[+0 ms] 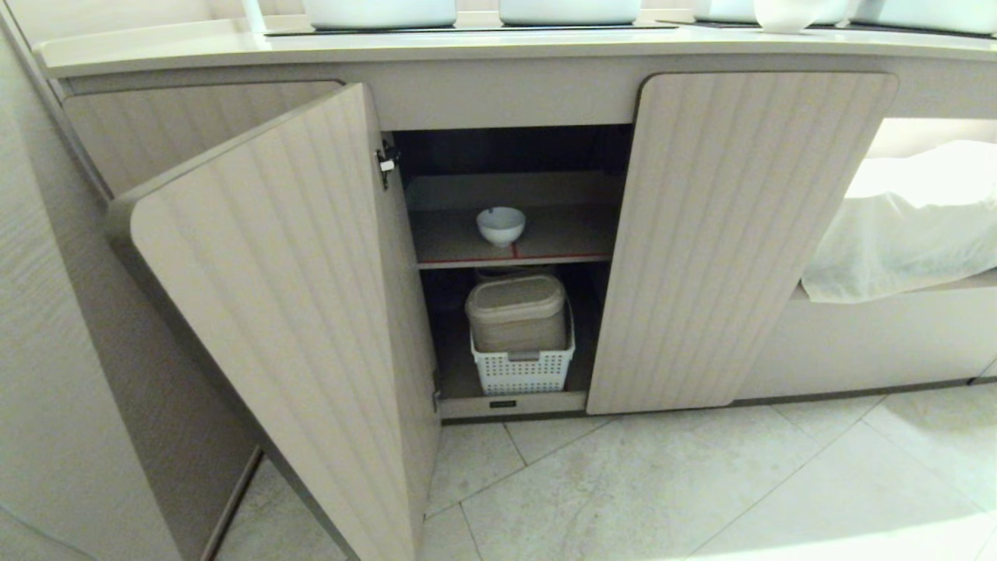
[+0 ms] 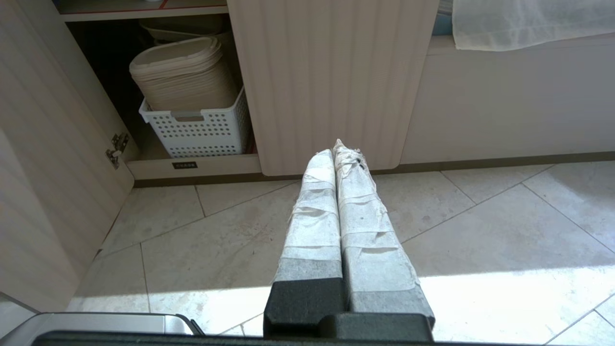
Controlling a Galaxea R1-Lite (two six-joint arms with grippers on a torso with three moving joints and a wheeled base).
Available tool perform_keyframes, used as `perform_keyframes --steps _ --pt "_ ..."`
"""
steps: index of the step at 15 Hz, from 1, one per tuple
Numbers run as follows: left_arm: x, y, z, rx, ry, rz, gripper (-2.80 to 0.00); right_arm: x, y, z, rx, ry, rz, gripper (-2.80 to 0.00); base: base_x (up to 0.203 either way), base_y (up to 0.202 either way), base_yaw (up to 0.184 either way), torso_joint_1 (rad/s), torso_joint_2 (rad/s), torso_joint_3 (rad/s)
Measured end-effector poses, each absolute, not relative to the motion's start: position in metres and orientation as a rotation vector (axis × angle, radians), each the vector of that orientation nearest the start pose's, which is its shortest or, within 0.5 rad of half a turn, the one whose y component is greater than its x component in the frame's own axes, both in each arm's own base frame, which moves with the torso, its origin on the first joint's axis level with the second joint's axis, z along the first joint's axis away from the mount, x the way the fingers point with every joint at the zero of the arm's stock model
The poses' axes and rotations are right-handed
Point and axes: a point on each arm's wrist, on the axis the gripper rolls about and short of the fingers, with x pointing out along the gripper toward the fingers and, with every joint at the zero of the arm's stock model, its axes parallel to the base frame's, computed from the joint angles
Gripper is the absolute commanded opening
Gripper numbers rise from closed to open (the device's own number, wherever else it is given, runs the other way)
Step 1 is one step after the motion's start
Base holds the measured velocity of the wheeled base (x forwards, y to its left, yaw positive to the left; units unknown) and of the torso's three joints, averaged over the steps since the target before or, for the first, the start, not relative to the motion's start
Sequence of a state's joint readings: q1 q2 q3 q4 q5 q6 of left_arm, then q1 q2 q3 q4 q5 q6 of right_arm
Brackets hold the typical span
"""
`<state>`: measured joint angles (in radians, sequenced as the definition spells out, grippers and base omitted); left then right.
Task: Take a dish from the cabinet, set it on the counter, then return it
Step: Take the bowl from the cabinet
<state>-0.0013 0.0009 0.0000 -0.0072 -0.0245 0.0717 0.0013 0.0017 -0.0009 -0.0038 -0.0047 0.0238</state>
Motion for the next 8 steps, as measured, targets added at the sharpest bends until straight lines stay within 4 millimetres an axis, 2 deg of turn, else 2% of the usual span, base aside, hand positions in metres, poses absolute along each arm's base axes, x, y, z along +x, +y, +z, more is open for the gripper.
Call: perform_keyframes --steps 8 --pt "-0.0227 -0.0006 0.0762 0.072 -0.007 -0.027 -2.80 -0.0227 -0.0001 0.0762 0.023 -0.003 -0.003 -2.80 0.000 0.000 0.000 0.000 0.00 0.000"
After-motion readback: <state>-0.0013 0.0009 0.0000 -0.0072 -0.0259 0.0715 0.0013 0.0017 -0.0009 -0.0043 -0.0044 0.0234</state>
